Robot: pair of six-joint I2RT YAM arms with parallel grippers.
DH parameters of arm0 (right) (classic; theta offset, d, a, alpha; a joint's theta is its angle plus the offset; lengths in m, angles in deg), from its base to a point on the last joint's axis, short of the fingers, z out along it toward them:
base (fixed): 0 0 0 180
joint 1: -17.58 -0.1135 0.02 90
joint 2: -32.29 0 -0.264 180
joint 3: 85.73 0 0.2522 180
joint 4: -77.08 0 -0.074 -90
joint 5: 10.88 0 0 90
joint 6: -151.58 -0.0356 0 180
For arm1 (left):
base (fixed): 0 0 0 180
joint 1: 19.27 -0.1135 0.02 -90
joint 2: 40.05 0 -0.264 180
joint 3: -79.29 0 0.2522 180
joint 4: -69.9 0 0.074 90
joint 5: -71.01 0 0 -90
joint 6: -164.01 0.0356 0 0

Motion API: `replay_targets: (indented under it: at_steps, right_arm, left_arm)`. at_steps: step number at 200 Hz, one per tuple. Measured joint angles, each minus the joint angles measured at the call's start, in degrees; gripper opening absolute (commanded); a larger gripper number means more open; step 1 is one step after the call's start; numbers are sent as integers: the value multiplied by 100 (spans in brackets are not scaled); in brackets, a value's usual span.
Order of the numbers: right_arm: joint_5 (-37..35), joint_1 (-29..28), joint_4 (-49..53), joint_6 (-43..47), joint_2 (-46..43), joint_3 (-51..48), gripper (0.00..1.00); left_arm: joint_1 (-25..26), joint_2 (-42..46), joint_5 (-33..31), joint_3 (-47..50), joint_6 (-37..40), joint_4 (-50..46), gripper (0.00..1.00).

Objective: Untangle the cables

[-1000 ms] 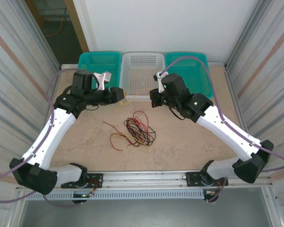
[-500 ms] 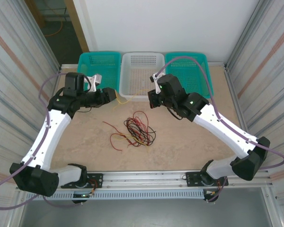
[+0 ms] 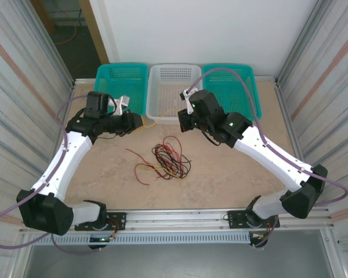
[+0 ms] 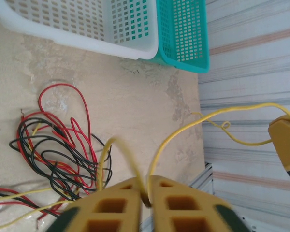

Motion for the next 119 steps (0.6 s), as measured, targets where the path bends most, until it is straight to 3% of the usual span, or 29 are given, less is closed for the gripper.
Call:
replay_targets:
  at_steps: [9,27,38,42,47,78,119]
  right_arm:
    - [0,0,0,0,9,2,0]
    - [-79,0,9,4,26,20,33]
    - [-184,0,31,46,28,35,45]
    - [-245,-2,57,83,28,57,56]
    - [-315,-7,81,83,28,83,62]
    - [-820,-4,116,94,-92,144,68]
    - [-1008,133,111,-81,-859,-245,68]
  left_arm:
    - [-2,0,-4,4,-31,24,0]
    - [-92,13,-15,17,-96,129,0]
    - [-236,50,-39,61,-199,280,0]
    - [-304,70,-37,83,-243,334,0]
    - [-420,107,-46,125,-334,439,0]
    - [-1220,343,-374,258,-905,1172,0]
    - [-1703,293,-1816,179,-1325,1884,0]
